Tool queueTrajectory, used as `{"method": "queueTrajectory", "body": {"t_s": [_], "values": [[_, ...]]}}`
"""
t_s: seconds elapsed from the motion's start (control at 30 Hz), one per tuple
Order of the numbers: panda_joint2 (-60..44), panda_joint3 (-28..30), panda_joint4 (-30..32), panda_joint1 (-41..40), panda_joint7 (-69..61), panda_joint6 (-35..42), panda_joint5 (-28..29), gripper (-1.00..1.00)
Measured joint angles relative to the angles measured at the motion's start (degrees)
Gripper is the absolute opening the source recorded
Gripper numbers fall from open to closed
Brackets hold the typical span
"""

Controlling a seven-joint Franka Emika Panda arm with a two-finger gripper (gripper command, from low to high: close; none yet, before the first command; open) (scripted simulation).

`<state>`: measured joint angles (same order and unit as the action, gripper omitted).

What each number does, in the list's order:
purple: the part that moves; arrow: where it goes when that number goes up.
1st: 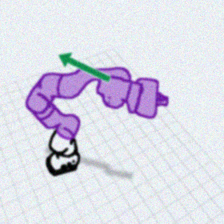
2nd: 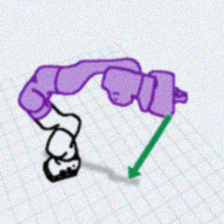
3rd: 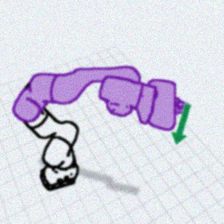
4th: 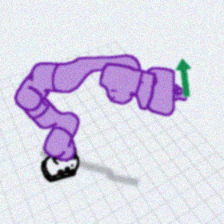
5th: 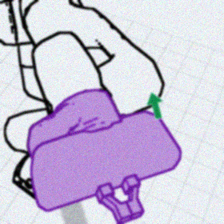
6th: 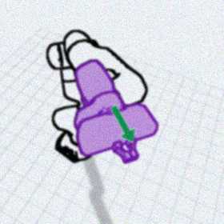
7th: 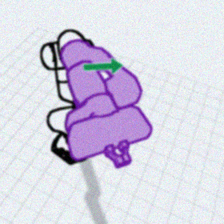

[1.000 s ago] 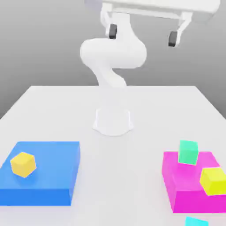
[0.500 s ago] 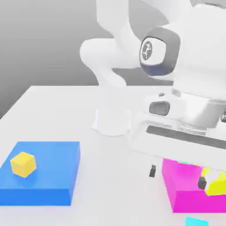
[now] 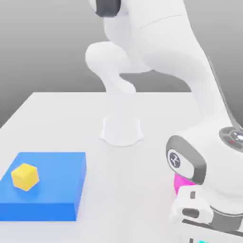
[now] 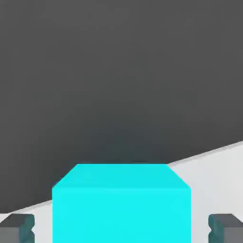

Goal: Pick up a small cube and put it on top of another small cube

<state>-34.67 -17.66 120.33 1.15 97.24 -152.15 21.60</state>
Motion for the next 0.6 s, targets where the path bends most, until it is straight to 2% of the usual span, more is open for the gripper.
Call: {"method": "queueTrajectory", "body": {"t_s": [0.13, 0.27, 0.6], "values": [[0.1, -0.1, 0.0, 0.0, -0.1, 0.0, -0.2, -1.00], [7.7, -3.2, 1.4, -2.5, -3.2, 5.3, -3.5, -1.00], [25.0, -5.1, 6.2, -0.9, -0.5, 14.5, -4.0, -1.00]]}}
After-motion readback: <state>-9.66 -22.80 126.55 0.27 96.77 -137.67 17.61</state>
